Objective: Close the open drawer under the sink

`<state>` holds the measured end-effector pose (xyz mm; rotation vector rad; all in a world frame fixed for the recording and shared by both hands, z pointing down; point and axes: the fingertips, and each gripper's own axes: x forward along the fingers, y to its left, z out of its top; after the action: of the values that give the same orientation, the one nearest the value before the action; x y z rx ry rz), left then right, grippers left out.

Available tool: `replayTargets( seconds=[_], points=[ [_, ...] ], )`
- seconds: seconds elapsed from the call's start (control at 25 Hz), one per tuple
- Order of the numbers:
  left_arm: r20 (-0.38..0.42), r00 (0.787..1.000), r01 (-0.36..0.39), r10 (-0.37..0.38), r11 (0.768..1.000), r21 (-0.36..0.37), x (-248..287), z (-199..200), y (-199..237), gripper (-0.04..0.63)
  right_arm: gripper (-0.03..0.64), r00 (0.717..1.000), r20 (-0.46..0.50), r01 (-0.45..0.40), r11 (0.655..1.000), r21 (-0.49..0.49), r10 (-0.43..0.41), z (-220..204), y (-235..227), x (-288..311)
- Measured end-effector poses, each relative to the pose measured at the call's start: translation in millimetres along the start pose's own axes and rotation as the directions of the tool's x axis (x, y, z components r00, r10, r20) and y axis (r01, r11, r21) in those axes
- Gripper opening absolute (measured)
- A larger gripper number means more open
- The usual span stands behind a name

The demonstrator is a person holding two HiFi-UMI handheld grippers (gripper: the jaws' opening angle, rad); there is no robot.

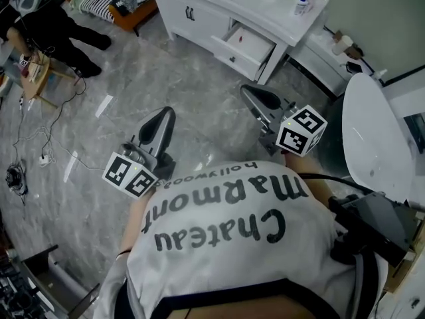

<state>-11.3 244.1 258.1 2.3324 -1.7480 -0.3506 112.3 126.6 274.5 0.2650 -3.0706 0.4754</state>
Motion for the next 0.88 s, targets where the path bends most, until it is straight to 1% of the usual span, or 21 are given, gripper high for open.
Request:
replayTargets(
  seconds=[0.28, 0.48, 0.56, 0.64, 0.72, 0.88],
  points=[
    [-0.019, 0.999, -0.026, 0.026, 0.999, -0.021, -6, 3, 27, 0.009, 0.012, 0.999, -0.04, -0.007, 1.0, -0.004, 0.007, -5, 1, 29],
    [-0.005, 0.999, -0.047, 0.047, 0.997, -0.059, -20, 5, 45, 0.009, 0.012, 0.997, -0.072, -0.016, 1.0, 0.011, 0.016, -13, 5, 47],
    [-0.014, 0.998, -0.065, 0.064, 0.995, -0.07, -28, -1, 49, 0.009, 0.012, 0.995, -0.093, -0.025, 1.0, -0.001, 0.025, -16, 8, 52],
    [-0.043, 0.994, -0.101, 0.098, 0.992, -0.073, -35, -11, 53, 0.009, 0.012, 0.993, -0.113, -0.027, 1.0, 0.0, 0.027, -20, 9, 56],
    [-0.079, 0.989, -0.131, 0.126, 0.99, -0.061, -41, -19, 56, 0.009, 0.012, 0.992, -0.125, -0.033, 0.999, 0.01, 0.034, -24, 11, 60],
    [-0.122, 0.982, -0.146, 0.145, 0.989, 0.0, -45, -26, 54, 0.009, 0.012, 0.986, -0.159, -0.049, 0.999, -0.01, 0.047, -32, 17, 68]
  ],
)
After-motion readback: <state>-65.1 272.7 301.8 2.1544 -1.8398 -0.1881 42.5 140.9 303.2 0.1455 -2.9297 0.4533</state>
